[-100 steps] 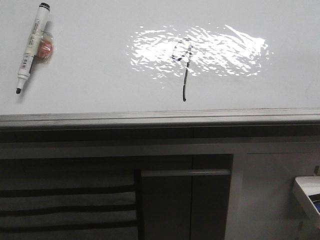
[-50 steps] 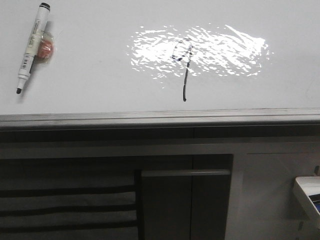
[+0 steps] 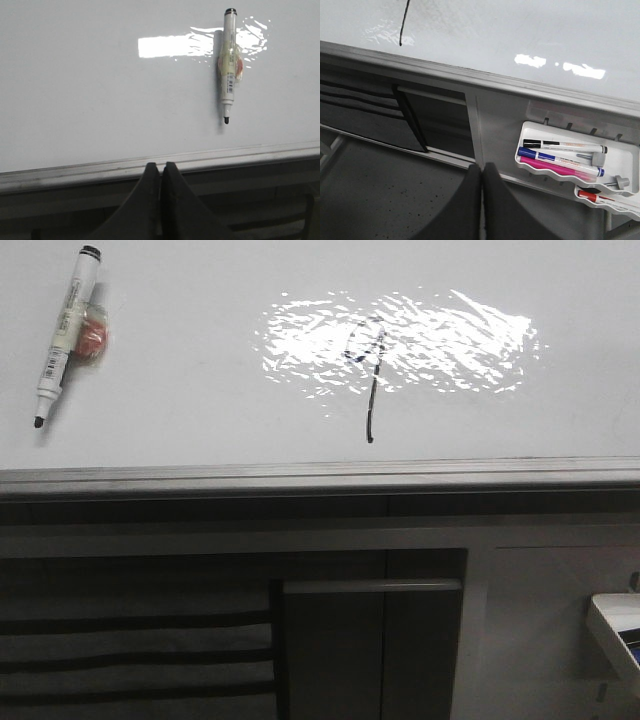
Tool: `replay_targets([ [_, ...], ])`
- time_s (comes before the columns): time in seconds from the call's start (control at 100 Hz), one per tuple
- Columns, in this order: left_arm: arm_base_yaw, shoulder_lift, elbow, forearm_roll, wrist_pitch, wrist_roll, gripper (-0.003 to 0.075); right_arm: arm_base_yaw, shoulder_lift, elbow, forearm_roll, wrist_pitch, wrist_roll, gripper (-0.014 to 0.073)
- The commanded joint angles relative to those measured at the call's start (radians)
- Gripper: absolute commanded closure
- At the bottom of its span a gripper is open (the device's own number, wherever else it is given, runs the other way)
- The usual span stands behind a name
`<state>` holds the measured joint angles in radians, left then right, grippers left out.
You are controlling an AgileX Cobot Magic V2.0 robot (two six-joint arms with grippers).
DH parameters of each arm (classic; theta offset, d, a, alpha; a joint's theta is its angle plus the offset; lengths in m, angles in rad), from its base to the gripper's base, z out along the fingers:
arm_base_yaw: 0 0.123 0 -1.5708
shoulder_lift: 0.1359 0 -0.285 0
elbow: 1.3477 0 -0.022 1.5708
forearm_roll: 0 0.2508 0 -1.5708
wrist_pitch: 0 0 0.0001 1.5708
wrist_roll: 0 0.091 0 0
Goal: Write number 9 on whiteboard
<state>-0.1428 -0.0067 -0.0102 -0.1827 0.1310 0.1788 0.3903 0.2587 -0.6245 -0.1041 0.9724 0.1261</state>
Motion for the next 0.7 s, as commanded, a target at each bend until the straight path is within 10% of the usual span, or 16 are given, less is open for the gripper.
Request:
replay_targets([
  [0.0,0.002,-0.024,0.015,-0.036,-0.183,-0.013,0.0741,-0.007,0.013,-0.021,-0.018,-0.06,-0.002,0.0666],
  [0.69,0.002,-0.026,0.034,0.183,-0.184,-0.256,0.0741,-0.007,0.013,-0.021,-0.018,-0.06,-0.002,0.0666],
])
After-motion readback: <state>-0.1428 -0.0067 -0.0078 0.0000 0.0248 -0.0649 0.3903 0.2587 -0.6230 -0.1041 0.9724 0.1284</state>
